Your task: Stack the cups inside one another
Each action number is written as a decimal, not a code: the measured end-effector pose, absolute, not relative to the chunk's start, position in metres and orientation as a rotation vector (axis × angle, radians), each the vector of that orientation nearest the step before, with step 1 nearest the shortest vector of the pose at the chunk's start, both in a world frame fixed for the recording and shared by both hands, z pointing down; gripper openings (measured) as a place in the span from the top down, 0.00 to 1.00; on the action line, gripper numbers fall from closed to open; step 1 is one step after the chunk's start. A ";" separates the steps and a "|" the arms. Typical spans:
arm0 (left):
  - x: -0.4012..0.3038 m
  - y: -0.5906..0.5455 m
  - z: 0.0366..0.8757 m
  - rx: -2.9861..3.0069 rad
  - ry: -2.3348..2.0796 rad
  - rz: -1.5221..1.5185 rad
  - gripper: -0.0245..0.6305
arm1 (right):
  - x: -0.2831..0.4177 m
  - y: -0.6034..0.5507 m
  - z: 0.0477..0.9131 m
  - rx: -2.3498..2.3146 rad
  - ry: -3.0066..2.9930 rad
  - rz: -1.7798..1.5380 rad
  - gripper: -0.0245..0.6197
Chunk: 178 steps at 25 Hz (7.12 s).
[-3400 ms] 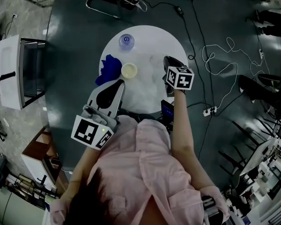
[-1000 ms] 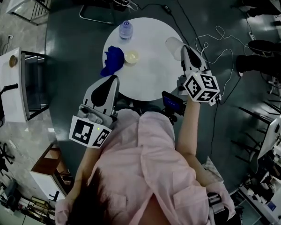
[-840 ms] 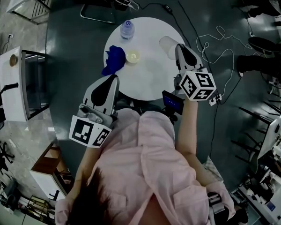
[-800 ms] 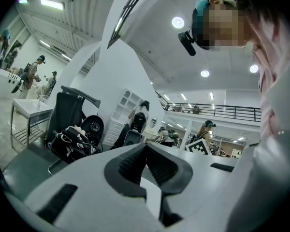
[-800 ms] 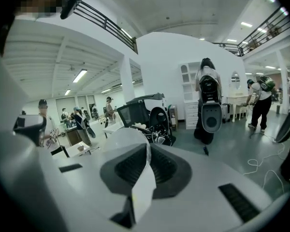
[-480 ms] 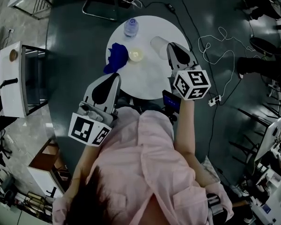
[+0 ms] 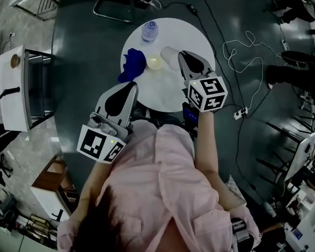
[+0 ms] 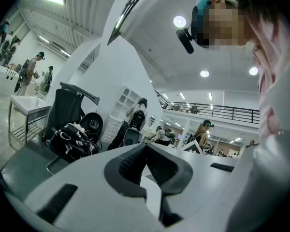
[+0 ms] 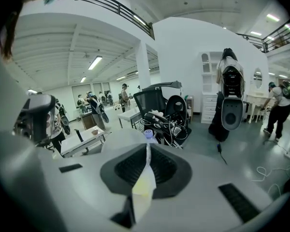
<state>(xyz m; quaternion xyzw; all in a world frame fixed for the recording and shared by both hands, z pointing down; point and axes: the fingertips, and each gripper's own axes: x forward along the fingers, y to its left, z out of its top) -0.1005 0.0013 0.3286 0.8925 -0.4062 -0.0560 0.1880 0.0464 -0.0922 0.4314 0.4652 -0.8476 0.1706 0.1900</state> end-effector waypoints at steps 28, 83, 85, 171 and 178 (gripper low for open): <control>-0.090 -0.020 0.336 2.498 -1.096 -0.133 0.94 | 0.019 -0.099 0.516 1.053 -2.226 0.534 0.90; -0.094 -0.030 0.344 2.436 -1.129 -0.130 0.94 | -0.004 -0.099 0.588 0.866 -2.075 0.503 0.90; -0.094 -0.030 0.345 2.439 -1.124 -0.129 0.94 | -0.004 -0.101 0.589 0.854 -2.067 0.464 0.90; -0.041 -0.015 0.342 2.589 -0.870 -0.055 0.94 | 0.115 -0.093 0.462 1.646 -2.188 0.412 0.91; -0.039 -0.012 0.340 2.619 -0.851 -0.037 0.94 | 0.146 -0.073 0.431 1.804 -2.199 0.451 0.91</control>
